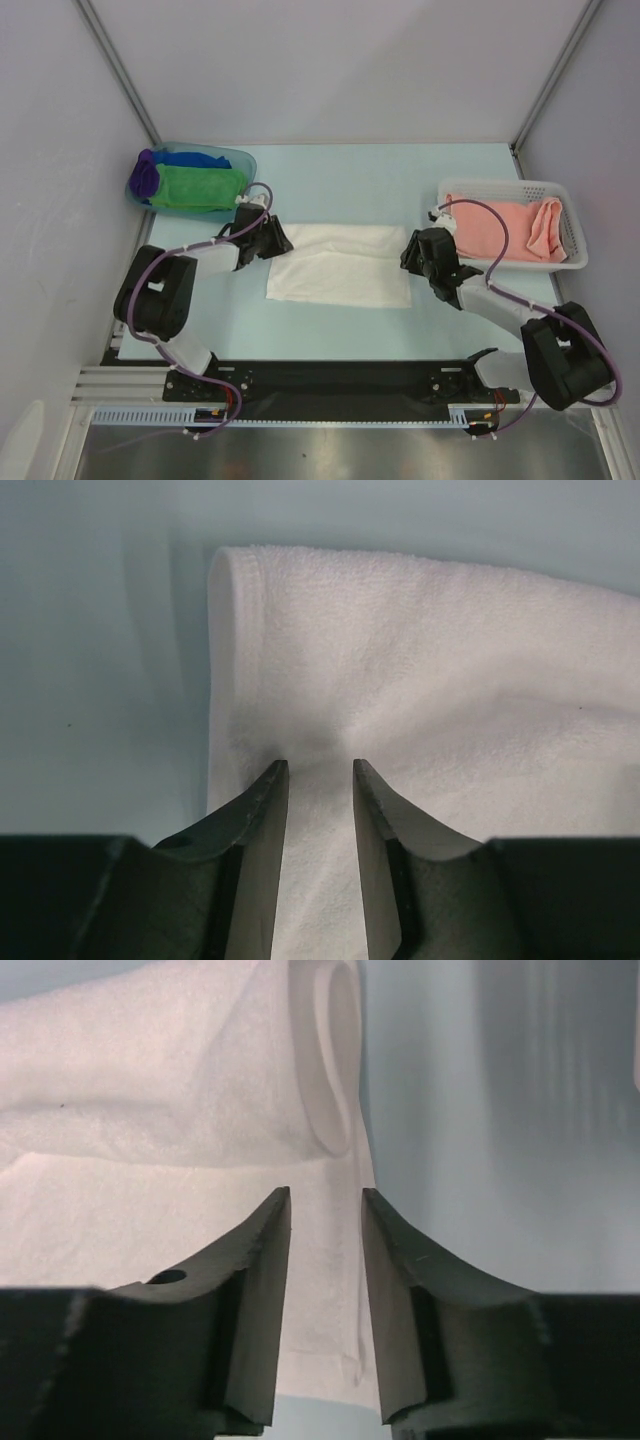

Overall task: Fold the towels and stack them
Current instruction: Fold the towel

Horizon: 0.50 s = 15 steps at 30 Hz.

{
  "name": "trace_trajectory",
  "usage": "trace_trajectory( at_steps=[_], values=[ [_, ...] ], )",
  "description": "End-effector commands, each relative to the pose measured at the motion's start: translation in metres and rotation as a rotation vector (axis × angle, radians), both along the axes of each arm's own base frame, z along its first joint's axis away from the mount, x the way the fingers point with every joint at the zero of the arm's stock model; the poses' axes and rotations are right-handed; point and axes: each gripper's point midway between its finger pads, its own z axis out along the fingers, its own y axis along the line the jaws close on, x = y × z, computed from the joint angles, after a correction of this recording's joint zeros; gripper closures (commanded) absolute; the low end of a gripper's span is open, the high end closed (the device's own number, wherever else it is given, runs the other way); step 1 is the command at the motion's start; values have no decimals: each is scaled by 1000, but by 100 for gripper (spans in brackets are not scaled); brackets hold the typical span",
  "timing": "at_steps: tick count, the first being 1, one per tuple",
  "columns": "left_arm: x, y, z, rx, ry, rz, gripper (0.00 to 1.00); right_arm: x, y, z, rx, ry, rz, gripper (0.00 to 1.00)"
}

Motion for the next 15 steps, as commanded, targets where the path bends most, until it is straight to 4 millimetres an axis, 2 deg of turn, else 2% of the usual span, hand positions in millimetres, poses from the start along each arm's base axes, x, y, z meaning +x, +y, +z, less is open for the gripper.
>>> trace_trajectory(
  at_steps=[1, 5, 8, 9, 10, 12, 13, 15],
  values=[
    [4, 5, 29, 8, -60, 20, 61, -2, 0, 25, 57, -34, -44, 59],
    [-1, 12, 42, 13, -63, 65, 59, -3, -9, 33, 30, 0, -104, 47],
    [-6, 15, 48, 14, -52, 87, 58, 2, -6, 37, 46, 3, -112, 37],
    [-6, 14, 49, 3, -51, 94, 57, 6, -2, 36, 54, 5, -106, 37],
    [-6, 14, 50, -3, -54, 99, 57, 12, 4, 46, 73, -10, -100, 37],
    [-5, 13, 50, -11, -52, 108, 57, 20, 10, 51, 72, -21, -95, 38],
    [-2, 12, 52, -14, -60, 108, 57, 27, 16, 52, 74, -28, -84, 41],
    [0, 11, 45, -8, -47, 104, 58, 41, 30, 69, 100, -61, -53, 48]
  ],
)
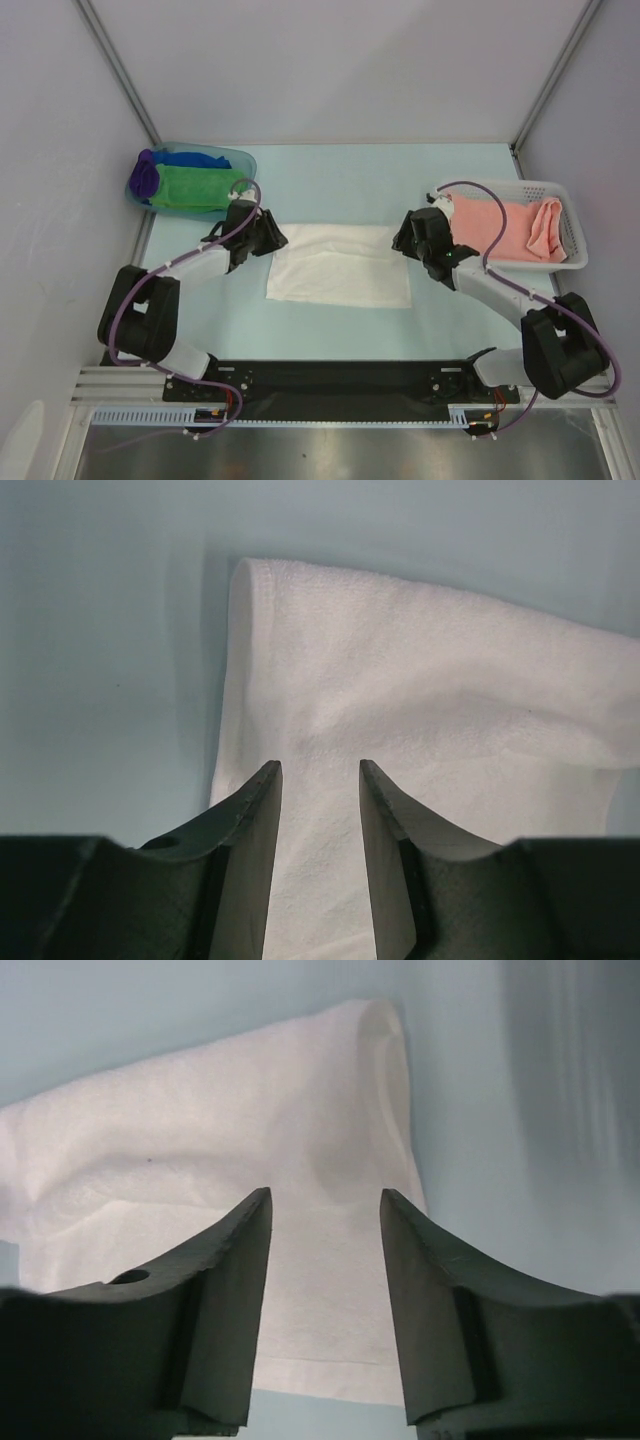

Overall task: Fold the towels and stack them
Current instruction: Fold the towel

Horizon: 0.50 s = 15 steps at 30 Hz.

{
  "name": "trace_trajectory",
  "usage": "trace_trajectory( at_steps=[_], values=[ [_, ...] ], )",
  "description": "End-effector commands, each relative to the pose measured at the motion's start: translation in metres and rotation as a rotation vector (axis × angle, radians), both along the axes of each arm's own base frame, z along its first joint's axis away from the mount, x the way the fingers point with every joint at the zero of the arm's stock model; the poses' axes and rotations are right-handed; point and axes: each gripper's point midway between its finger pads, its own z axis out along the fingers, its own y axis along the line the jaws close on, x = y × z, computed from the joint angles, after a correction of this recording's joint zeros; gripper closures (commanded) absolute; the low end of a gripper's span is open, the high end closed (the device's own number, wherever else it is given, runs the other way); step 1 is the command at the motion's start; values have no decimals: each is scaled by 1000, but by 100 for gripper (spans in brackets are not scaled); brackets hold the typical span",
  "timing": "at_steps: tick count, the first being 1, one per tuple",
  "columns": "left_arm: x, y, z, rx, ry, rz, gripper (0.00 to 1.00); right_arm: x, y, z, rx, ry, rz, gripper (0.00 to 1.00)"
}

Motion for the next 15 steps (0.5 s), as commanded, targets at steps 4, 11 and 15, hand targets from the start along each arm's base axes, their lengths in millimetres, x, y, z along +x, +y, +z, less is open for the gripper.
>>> trace_trajectory(
  at_steps=[4, 11, 15],
  values=[
    [19, -17, 3, -50, -42, -40, 58, 48, 54, 26, 33, -64, 65, 53],
    [20, -17, -24, 2, 21, -68, 61, 65, 61, -19, -19, 38, 63, 56],
    [12, -9, -40, 43, 72, -49, 62, 48, 45, -39, -18, 86, 46, 57]
  ],
)
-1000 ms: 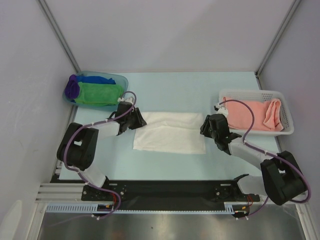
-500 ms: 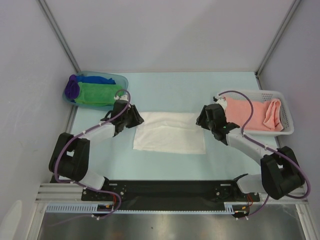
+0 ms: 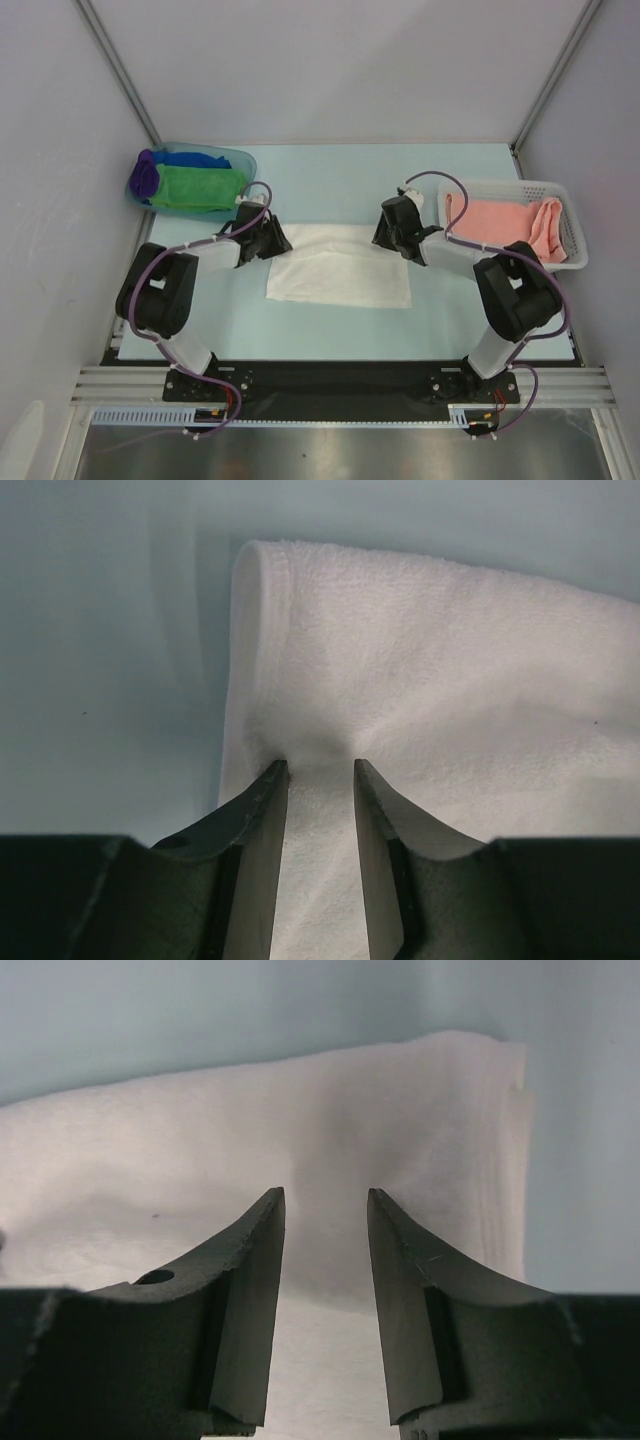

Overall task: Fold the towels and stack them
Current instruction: Fold the towel

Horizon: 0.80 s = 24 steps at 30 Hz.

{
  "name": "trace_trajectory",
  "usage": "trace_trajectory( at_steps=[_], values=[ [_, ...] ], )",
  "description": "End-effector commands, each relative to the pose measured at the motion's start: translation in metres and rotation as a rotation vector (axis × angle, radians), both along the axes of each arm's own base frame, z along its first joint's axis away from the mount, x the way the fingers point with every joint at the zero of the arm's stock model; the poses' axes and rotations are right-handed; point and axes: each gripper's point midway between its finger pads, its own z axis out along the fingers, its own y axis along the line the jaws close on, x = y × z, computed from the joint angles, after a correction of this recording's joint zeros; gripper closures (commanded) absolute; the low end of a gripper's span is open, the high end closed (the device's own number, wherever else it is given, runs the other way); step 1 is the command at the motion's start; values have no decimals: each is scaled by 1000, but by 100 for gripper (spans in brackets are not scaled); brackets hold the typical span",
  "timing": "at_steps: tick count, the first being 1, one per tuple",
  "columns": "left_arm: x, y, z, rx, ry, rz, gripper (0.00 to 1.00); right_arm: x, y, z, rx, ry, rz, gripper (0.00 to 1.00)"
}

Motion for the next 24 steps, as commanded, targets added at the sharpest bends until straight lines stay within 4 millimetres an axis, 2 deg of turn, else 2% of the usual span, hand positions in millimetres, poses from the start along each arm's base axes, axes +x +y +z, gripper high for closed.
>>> trace_trajectory(
  at_steps=[1, 3, 8, 11, 14, 20, 24],
  values=[
    [5, 1, -1, 38, -5, -13, 62, -15, -19, -13, -7, 25, -31, 57],
    [4, 5, -4, 51, 6, -2, 63, -24, -26, -9, -3, 17, -45, 57],
    [0, 11, -13, 61, 28, 9, 64, -50, -53, -29, -26, 67, -69, 57],
    [-1, 13, -13, 62, 28, 12, 63, -52, -64, -35, -22, 86, -79, 57],
    [6, 13, 2, 56, -13, 21, 59, -50, -67, -27, -9, 70, -81, 57],
    [8, 21, 36, 80, -60, 39, 53, -46, -70, 1, -7, 21, -87, 57],
    [3, 22, 46, 70, -67, 52, 52, -52, -73, 3, -20, 34, -89, 56]
  ],
)
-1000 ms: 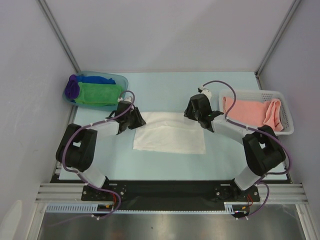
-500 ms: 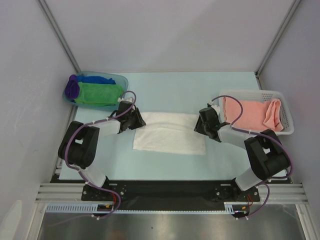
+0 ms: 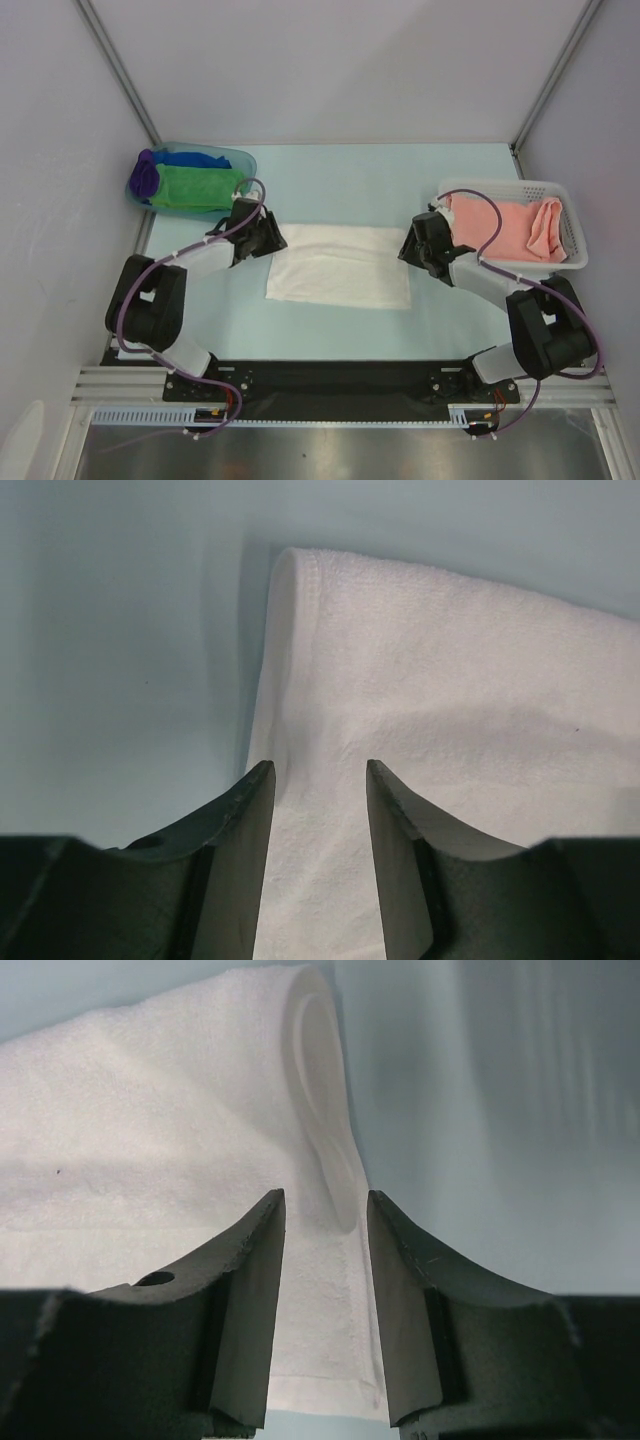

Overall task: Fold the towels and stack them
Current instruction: Fold the towel

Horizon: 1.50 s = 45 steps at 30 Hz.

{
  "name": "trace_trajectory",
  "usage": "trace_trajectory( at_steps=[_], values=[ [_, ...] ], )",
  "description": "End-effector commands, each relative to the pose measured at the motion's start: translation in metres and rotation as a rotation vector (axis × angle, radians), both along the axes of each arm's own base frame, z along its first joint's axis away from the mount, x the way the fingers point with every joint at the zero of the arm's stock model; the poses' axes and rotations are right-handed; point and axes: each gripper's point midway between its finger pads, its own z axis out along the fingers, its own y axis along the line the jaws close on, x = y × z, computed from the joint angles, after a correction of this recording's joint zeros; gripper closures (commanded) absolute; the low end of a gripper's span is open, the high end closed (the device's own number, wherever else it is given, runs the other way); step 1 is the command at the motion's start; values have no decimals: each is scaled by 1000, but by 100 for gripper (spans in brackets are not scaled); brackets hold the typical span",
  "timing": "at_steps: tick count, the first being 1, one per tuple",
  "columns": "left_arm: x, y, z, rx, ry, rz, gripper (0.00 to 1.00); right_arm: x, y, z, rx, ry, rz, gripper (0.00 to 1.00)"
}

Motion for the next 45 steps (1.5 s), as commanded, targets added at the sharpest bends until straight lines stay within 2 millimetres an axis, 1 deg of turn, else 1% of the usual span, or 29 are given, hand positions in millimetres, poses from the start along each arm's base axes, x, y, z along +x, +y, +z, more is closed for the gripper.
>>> trace_trajectory(
  at_steps=[1, 2, 4, 6, 9, 17, 21, 28, 29, 34, 42, 45],
  values=[
    [4, 6, 25, 9, -54, 19, 52, -1, -6, 10, -20, -10, -8, 57],
    [2, 5, 28, -7, -57, 25, 52, -2, -5, 10, -14, -10, -9, 57],
    [-4, 6, 24, -16, -48, 33, 52, -5, -5, 8, -9, -6, -12, 57],
    [-7, 6, 26, -38, -54, 49, 52, -7, -4, 4, 7, 1, -16, 57],
    [-18, 9, 16, -51, -32, 80, 50, -6, 0, 0, 31, 6, -17, 56],
    [-23, 11, 5, -79, -15, 125, 47, -4, 9, -12, 74, 28, -15, 55],
    [-17, 5, 6, -96, -21, 112, 47, -5, 9, -17, 76, 38, -18, 54],
    [-11, 1, -1, -102, 5, 107, 50, -8, 9, -24, 79, 57, -22, 55],
    [-6, -2, 2, -118, -16, 104, 51, -8, 9, -25, 78, 59, -24, 55],
    [-3, -4, 1, -126, -18, 102, 53, -8, 8, -23, 77, 54, -28, 55],
    [2, -5, 10, -130, -38, 106, 53, -8, 7, -22, 78, 49, -30, 57],
    [5, -6, 10, -132, -34, 100, 54, -6, 7, -21, 80, 47, -31, 58]
  ],
)
